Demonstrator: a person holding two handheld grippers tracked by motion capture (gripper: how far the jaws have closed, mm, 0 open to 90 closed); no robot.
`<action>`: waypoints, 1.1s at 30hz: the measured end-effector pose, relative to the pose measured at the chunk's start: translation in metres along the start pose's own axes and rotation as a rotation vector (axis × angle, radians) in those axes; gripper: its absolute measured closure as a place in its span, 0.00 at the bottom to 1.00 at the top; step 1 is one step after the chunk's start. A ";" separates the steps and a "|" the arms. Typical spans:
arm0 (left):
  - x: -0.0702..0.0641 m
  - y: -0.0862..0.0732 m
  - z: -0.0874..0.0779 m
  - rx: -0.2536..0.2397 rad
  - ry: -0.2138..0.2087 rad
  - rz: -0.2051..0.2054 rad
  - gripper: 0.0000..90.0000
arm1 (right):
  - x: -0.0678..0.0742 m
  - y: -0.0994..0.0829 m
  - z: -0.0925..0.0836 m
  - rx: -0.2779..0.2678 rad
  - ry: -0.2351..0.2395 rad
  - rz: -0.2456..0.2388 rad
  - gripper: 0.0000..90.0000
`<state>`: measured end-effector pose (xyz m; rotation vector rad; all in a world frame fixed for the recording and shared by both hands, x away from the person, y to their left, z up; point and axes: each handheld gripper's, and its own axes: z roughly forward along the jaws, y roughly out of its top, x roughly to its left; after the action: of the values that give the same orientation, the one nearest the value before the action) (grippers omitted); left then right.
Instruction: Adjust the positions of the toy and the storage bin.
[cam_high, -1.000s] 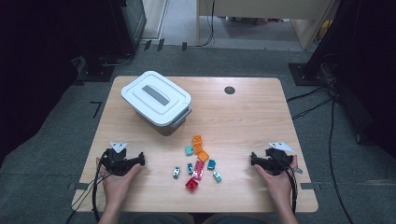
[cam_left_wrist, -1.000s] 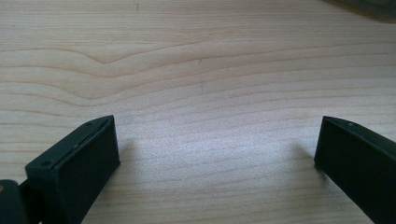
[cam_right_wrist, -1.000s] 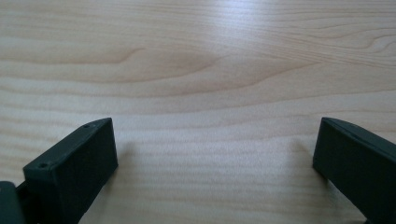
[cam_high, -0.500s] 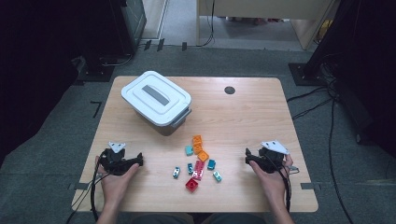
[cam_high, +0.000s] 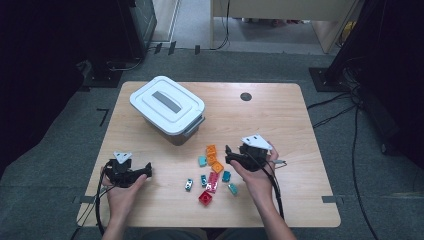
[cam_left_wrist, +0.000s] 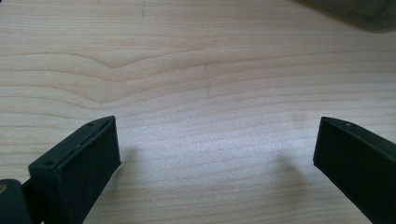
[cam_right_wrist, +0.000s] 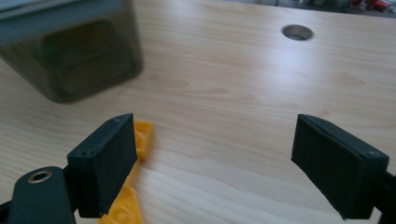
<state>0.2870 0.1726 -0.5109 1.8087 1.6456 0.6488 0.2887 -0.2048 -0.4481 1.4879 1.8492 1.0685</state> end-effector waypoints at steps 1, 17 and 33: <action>0.001 0.000 -0.001 -0.006 -0.003 -0.007 0.00 | 0.007 0.003 0.003 -0.003 0.011 -0.005 0.16; 0.001 0.007 -0.011 -0.059 -0.020 -0.030 0.07 | 0.096 0.038 0.041 -0.026 0.095 -0.023 0.16; 0.003 0.009 -0.017 -0.085 -0.032 -0.051 0.08 | 0.086 0.041 0.060 -0.039 -0.017 0.015 0.23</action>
<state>0.2821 0.1771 -0.4927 1.7032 1.6134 0.6542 0.3377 -0.1031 -0.4406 1.4856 1.7982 1.0900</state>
